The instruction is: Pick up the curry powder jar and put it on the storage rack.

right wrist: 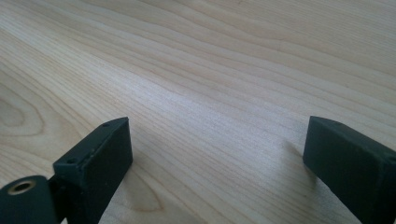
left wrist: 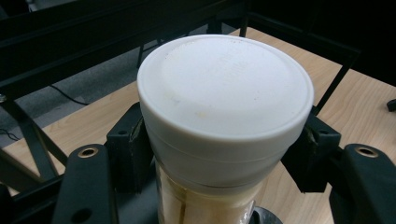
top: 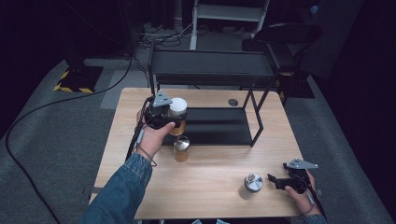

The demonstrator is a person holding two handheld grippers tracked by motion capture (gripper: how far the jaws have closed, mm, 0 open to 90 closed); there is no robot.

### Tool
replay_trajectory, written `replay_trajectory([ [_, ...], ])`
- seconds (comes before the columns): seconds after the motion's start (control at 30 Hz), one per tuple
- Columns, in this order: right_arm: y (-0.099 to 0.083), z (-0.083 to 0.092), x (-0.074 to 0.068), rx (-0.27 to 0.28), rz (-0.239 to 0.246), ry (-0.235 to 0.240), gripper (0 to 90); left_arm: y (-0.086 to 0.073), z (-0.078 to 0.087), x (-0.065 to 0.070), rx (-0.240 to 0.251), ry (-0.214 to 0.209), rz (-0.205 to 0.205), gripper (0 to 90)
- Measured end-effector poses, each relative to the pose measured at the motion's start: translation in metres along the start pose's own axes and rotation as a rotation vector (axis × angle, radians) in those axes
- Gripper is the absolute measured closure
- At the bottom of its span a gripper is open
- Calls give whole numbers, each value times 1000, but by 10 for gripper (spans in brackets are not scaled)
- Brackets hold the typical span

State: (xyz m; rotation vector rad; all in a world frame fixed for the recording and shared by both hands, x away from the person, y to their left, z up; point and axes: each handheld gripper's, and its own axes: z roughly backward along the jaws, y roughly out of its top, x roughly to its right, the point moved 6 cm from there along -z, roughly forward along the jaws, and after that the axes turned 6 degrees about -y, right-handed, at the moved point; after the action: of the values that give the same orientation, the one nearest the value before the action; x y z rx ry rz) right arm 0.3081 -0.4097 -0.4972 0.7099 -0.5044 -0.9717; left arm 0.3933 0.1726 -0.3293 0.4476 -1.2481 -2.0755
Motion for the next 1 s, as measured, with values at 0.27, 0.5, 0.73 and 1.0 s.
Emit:
replay_trajectory([
  [0.27,0,0,-2,0,-7,-8,80,4,-18,-4,-35,0,-11,339],
  [0.5,0,1,-2,-1,-9,-9,80,2,-37,-8,-73,-1,-1,337],
  [0.73,0,1,-2,-1,-11,-12,80,1,-54,-11,-111,6,10,337],
  [1.0,0,1,-2,-1,-11,-12,80,-1,-71,-14,-173,18,4,336],
])
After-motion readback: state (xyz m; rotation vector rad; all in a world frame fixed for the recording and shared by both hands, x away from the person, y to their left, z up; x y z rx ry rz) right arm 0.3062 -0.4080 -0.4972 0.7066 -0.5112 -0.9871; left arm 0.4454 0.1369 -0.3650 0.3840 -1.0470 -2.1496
